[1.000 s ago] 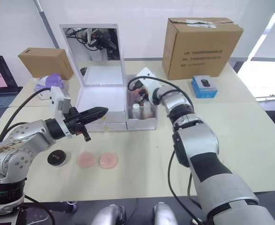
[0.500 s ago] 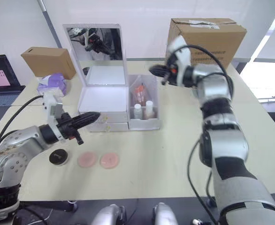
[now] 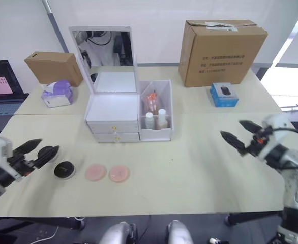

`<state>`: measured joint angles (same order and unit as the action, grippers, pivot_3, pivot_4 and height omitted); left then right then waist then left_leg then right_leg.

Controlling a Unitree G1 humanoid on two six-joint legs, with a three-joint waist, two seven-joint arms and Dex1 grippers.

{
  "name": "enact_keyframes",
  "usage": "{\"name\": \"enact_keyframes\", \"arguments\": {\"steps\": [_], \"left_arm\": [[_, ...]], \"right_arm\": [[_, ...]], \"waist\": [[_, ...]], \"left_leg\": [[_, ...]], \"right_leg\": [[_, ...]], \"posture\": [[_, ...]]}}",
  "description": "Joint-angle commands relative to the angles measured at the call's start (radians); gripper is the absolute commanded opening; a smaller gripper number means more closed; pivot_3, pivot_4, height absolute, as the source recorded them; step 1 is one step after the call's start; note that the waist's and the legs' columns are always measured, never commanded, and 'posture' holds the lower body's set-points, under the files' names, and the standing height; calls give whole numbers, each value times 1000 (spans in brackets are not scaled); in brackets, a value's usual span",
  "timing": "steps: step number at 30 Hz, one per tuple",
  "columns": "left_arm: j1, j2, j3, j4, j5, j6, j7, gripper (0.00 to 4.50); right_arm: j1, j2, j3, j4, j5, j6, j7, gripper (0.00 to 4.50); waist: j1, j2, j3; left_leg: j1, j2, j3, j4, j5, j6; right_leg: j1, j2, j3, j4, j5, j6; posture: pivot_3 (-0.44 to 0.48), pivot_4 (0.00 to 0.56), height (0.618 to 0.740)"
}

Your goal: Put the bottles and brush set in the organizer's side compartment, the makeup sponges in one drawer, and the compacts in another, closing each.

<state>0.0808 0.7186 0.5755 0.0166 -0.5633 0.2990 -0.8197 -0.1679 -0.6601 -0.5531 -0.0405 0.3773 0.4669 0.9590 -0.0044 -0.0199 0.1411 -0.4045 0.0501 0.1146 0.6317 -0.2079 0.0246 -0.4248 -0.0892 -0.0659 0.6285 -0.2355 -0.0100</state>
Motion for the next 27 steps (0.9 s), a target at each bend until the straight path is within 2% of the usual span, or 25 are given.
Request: {"name": "enact_keyframes", "arguments": {"steps": [1, 5, 9, 14, 16, 19, 21, 24, 27], "left_arm": [[-25, 64, 79, 99, 5, -67, -49, 4478], [-58, 95, 73, 145, 10, -80, -71, 4478], [-81, 107, 43, 110, 10, -63, -86, 4478], [-146, 113, 26, 45, -6, -8, -43, 4478], [-136, 83, 23, -36, -27, 38, 0, 4478], [-81, 7, 27, -186, -54, 81, 78, 4478], [-2, -98, 9, -341, -62, 97, 178, 4478], [47, -236, -54, -527, -69, 166, 357, 4478], [64, -308, -138, -647, -36, 192, 455, 4478]], "right_arm": [[36, -42, -91, 34, 46, -84, 11, 4500], [57, -66, -88, 71, 57, -130, 9, 4500], [17, -80, -62, 68, 92, -109, -5, 4500], [-54, -132, 27, -24, 176, 62, 2, 4500], [-85, -176, 103, -107, 222, 198, -3, 4500], [-144, -204, 178, -220, 271, 299, -34, 4500], [-267, -229, 285, -301, 319, 392, -25, 4500], [-444, -244, 440, -367, 292, 415, -1, 4500], [-581, -230, 511, -355, 331, 472, 35, 4500]], "waist": [[2, 0, 0], [7, 0, 0], [11, 0, 0], [12, 0, 0], [9, 0, 0], [7, 0, 0], [-1, 0, 1], [-7, -3, 2], [10, -9, 2]], "left_leg": [[0, 0, 0, 0, 0, 0], [0, -1, 0, 0, -1, 1], [0, -1, 0, 0, -1, 1], [0, -1, 0, 0, -1, 1], [0, 0, 0, 0, -1, 1], [0, 0, 0, 0, 2, 6], [0, 0, -1, 0, 3, 8], [0, 0, -1, 0, 3, 10], [-2, 1, -2, 0, 3, 9]], "right_leg": [[0, 0, 0, 0, 0, 0], [1, -2, 0, 0, -1, 0], [1, -2, -1, 0, 0, 0], [1, -2, -1, 0, 0, 1], [1, -2, 0, 0, 0, 0], [1, -2, 1, 0, 0, 0], [1, -2, 2, 0, 0, 0], [1, -3, 9, 0, 2, 0], [1, -1, 4, 0, 0, 0]], "posture": [[0, 150, 731], [0, 150, 731], [0, 150, 731], [0, 150, 731], [0, 150, 731], [0, 150, 731], [0, 150, 731], [0, 150, 731], [0, 150, 731]]}}
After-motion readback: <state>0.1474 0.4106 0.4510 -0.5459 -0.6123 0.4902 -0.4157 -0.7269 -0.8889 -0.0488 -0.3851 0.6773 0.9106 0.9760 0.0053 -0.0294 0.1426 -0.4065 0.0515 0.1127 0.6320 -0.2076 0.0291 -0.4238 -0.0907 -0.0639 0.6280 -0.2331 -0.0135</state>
